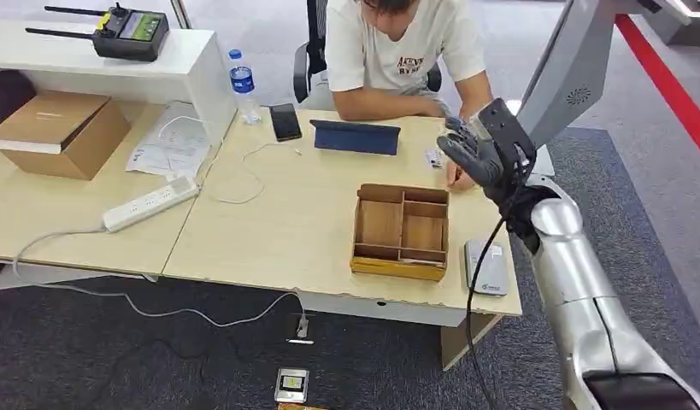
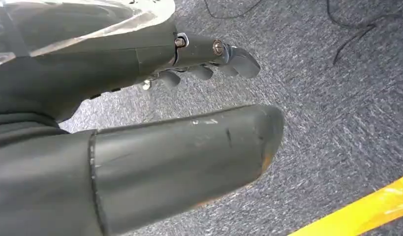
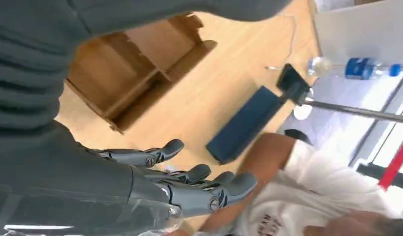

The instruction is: Pass the card to the sensor for recognition and then transmit it.

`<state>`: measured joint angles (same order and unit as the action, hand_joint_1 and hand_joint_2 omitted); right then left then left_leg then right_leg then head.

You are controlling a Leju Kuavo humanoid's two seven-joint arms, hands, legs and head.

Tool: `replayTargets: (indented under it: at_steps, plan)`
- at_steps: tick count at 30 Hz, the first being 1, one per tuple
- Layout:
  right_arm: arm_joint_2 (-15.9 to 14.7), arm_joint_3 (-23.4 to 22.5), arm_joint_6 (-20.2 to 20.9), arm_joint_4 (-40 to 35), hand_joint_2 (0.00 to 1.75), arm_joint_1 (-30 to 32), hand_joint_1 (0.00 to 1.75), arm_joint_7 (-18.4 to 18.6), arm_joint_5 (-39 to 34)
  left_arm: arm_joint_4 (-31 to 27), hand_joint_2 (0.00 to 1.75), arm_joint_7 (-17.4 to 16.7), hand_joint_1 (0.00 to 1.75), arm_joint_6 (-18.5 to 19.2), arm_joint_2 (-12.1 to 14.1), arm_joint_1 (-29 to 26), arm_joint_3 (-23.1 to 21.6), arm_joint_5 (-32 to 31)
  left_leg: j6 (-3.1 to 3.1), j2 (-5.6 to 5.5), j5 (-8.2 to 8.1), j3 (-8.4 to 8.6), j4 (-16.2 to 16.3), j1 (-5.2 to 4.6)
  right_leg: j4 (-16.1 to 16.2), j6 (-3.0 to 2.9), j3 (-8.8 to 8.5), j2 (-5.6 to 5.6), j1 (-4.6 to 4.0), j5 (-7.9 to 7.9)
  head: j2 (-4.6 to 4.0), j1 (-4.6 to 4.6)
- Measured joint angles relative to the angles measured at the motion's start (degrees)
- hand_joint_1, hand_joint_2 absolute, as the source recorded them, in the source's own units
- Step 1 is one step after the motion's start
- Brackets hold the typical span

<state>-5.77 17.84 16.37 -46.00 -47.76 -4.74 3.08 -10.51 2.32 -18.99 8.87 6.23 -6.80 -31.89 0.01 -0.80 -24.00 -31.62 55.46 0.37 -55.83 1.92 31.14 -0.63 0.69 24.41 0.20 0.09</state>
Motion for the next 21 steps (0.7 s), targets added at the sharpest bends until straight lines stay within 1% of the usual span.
replayTargets:
  at_steps: [3,8,13,15,17,21]
  plan:
    - [-2.31,0.52,-1.66,-7.98,1.75,6.37,0.00,1.31,1.81,0.00,0.00,0.15,0.00,-0.04,0.00,-0.07,0.02,-0.96,0.00,0.01,-0.02,-0.03,0.00,-0.03,0.00,0.00,0.02,-0.01,0.00,0.00,0.00,-0.02]
    - [-4.85,1.60,-1.90,-17.94,1.75,13.10,0.00,3.04,5.07,0.00,0.00,0.35,0.00,-0.04,0.00,0.02,0.02,-1.75,0.00,0.07,-0.03,-0.03,-0.01,0.00,0.00,-0.01,0.03,-0.03,0.01,0.01,0.00,0.00]
    - [-6.29,2.71,-2.56,-24.56,1.75,17.88,0.00,3.21,9.64,0.00,0.00,0.35,0.00,-0.07,-0.09,0.04,0.07,-2.30,-0.01,0.07,-0.03,-0.03,-0.02,0.01,0.00,-0.02,0.03,-0.04,0.00,0.01,0.00,0.00]
    - [-6.64,3.08,-3.28,-26.02,1.75,18.96,0.00,3.02,11.91,0.00,0.00,0.35,0.00,-0.04,-0.11,0.04,0.09,-2.47,-0.01,0.07,-0.03,-0.02,-0.02,0.01,0.00,-0.02,0.04,-0.04,0.00,0.01,0.00,-0.02]
    - [-6.77,3.26,-4.96,-26.72,1.75,19.81,0.00,2.82,15.27,-0.02,0.00,0.26,0.00,-0.04,-0.13,0.14,0.07,-2.75,-0.01,0.08,-0.03,-0.02,-0.02,0.02,0.00,-0.02,0.03,-0.04,0.00,0.01,0.00,0.00]
    - [-7.21,4.55,-10.41,-28.01,1.75,21.50,0.00,2.01,26.46,-0.02,0.00,-0.07,0.00,-0.02,-0.22,0.18,0.07,-3.41,-0.01,0.07,-0.03,-0.03,-0.02,0.00,0.00,-0.02,0.03,-0.03,0.00,0.01,0.00,0.00]
